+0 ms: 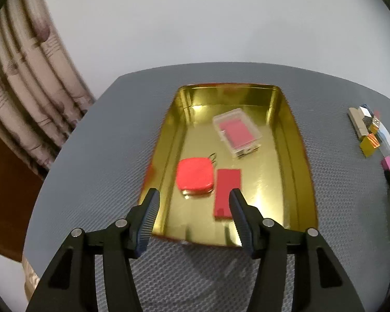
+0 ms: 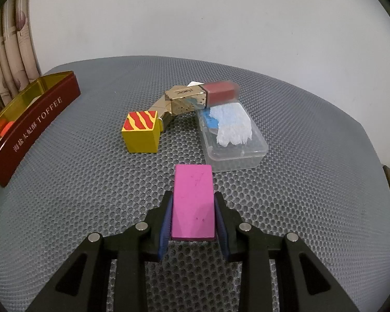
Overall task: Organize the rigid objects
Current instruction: 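Carry the pink block into the tin with the right tool and release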
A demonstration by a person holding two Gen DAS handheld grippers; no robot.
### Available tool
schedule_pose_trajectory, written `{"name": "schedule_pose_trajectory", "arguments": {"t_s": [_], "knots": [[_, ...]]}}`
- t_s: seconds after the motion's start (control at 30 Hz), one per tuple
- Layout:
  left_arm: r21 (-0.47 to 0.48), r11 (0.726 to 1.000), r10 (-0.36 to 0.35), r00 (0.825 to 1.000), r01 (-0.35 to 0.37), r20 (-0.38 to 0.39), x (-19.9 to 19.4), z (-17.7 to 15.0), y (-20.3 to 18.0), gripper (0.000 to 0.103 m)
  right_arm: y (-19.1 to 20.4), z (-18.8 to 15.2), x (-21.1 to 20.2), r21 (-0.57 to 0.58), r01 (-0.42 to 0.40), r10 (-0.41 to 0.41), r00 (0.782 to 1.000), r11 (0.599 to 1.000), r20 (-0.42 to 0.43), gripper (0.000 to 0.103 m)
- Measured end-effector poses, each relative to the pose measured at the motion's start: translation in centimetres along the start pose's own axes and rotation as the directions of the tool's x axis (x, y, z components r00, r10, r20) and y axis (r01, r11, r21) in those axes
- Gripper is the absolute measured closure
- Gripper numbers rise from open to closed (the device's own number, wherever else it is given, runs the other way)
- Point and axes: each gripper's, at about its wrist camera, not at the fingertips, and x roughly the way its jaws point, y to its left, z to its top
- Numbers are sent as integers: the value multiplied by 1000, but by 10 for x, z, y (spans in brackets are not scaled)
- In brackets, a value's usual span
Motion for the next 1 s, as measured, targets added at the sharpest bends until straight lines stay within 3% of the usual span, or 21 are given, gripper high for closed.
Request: {"name": "schedule_pose_trajectory", "arguments": {"t_s": [0.4, 0.5, 0.8, 0.9, 0.93, 1.0], "knots": [[-107, 994, 8, 1000, -8, 0, 2, -8, 36, 39, -11, 4, 0, 7, 94, -93, 995, 996, -44, 73], [-110, 994, 28, 1000, -26, 11, 0, -7, 42, 37, 7, 9, -7, 6, 80, -80, 996, 997, -43, 73], [-154, 988, 24, 999, -20, 23, -2, -1, 56, 35, 30, 35, -19, -56, -37, 37, 999, 998, -5, 73], [-165, 986, 37, 999, -32, 26, -2, -1, 60, 35, 84, 53, -31, -83, -87, 87, 996, 993, 6, 73], [-172, 985, 29, 999, -24, 24, -2, -1, 62, 35, 94, 42, -38, -91, -100, 101, 995, 991, 8, 73], [-191, 981, 23, 1000, -19, 16, -1, 0, 66, 35, 121, 61, -45, -110, -133, 135, 991, 985, 12, 73]]}}
